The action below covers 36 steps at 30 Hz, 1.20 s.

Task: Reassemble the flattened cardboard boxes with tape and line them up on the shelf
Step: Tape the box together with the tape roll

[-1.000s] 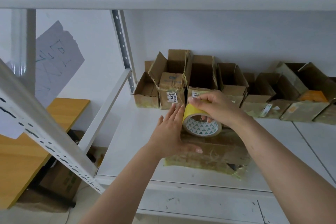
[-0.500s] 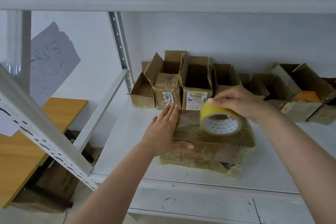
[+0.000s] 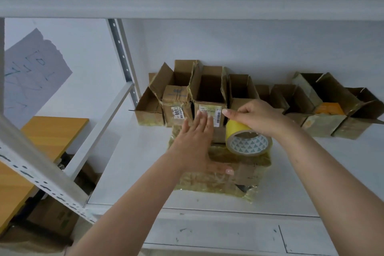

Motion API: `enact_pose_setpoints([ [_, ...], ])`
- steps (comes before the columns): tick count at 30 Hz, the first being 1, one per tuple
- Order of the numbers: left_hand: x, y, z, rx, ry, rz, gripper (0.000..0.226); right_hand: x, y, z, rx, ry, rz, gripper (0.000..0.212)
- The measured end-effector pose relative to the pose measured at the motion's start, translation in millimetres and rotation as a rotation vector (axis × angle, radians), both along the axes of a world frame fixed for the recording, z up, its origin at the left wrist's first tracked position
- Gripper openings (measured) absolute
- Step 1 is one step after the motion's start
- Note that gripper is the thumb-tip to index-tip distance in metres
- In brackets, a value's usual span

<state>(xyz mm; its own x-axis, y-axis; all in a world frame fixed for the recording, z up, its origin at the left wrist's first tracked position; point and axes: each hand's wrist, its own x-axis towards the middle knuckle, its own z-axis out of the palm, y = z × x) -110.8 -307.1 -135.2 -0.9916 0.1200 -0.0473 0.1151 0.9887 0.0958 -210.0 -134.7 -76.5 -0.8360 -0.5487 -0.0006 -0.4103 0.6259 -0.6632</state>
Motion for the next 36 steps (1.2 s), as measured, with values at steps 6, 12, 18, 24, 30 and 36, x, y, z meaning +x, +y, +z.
enact_pose_setpoints([
  [6, -5.2, 12.1, -24.0, -0.096, -0.046, 0.026, 0.141, -9.1, 26.2, -19.6, -0.240, -0.239, 0.023, 0.091],
  [12, -9.2, 14.2, -24.9, -0.136, -0.112, 0.004, 0.136, -9.0, 33.9, -53.7, -0.521, -0.444, 0.088, 0.067],
  [18, -11.1, 12.2, -24.3, -0.104, -0.113, -0.010, 0.128, -8.8, 28.1, -30.1, -0.450, -0.261, 0.049, 0.088],
  [24, -12.1, 9.5, -27.6, -0.115, -0.094, -0.011, 0.129, -26.2, 59.5, 1.8, 0.000, -0.030, -0.041, 0.057],
  [30, -13.9, 9.7, -29.4, -0.139, -0.098, -0.003, 0.128, -37.3, 89.9, -19.9, 0.537, 0.024, -0.162, 0.067],
  [36, -13.4, 10.8, -27.6, -0.143, -0.096, 0.000, 0.127, -38.2, 95.7, -56.0, 0.403, -0.065, -0.214, 0.061],
])
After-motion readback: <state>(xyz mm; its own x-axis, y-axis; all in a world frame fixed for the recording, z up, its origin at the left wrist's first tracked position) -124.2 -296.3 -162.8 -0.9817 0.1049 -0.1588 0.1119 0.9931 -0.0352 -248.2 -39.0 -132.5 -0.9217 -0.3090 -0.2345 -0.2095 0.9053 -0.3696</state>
